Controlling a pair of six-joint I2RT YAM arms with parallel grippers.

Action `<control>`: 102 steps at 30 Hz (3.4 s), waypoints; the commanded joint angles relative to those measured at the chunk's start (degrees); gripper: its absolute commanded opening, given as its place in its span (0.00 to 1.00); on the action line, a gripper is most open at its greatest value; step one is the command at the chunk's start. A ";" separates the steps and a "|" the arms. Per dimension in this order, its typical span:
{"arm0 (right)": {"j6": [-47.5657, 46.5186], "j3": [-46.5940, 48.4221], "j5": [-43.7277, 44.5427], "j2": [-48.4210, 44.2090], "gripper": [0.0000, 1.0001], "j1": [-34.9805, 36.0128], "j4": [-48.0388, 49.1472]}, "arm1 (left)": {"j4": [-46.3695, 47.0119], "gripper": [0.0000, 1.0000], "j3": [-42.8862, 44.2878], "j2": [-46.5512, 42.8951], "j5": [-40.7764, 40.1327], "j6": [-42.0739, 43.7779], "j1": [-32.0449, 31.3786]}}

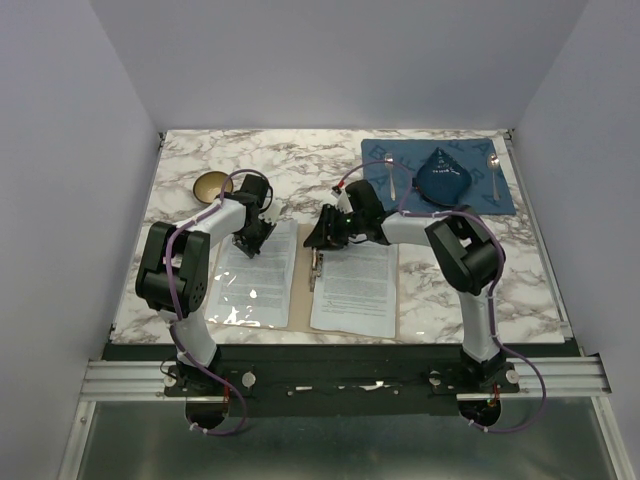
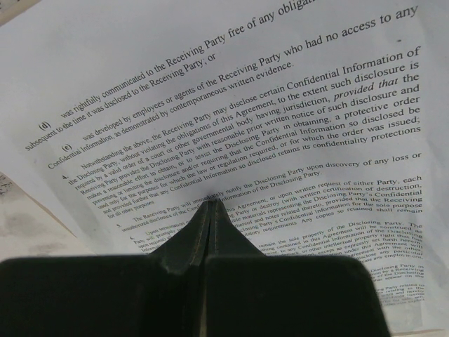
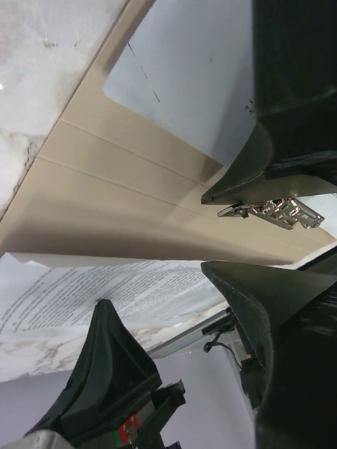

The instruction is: Put the files into the folder

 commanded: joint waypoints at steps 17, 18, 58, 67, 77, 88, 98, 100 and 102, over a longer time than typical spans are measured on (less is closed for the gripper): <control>0.75 -3.65 -1.65 -6.80 0.45 3.75 2.87 | -1.05 0.00 -2.17 -0.70 -1.85 0.56 0.50; 0.84 -3.92 -1.47 -6.97 0.45 4.10 2.87 | -1.05 0.00 -2.17 -0.78 -1.76 0.56 0.50; -14.81 -15.09 52.31 -41.00 0.01 13.95 -17.05 | 5.37 0.40 9.34 -21.45 -7.19 -6.99 -13.03; -18.39 -24.31 54.69 -46.00 0.01 15.88 -9.96 | 11.63 0.99 4.22 -21.20 -14.50 -7.43 -18.48; -17.35 -27.91 53.02 -47.94 0.39 15.88 -5.05 | 13.02 0.99 5.91 -11.44 -13.19 -12.36 -21.82; -18.75 -32.04 49.60 -44.25 0.01 17.11 7.86 | 6.34 0.99 17.16 6.59 -5.11 -25.28 -22.00; -23.85 -35.38 43.09 -35.82 0.01 17.82 27.37 | 5.10 0.96 19.63 12.31 1.83 -25.81 -21.21; -24.55 -35.21 43.09 -34.67 0.01 17.82 29.05 | 4.31 0.96 19.72 13.10 2.36 -25.98 -20.86; -25.08 -34.77 42.56 -32.82 0.01 17.82 30.99 | 4.22 0.96 19.54 13.45 1.15 -26.07 -20.50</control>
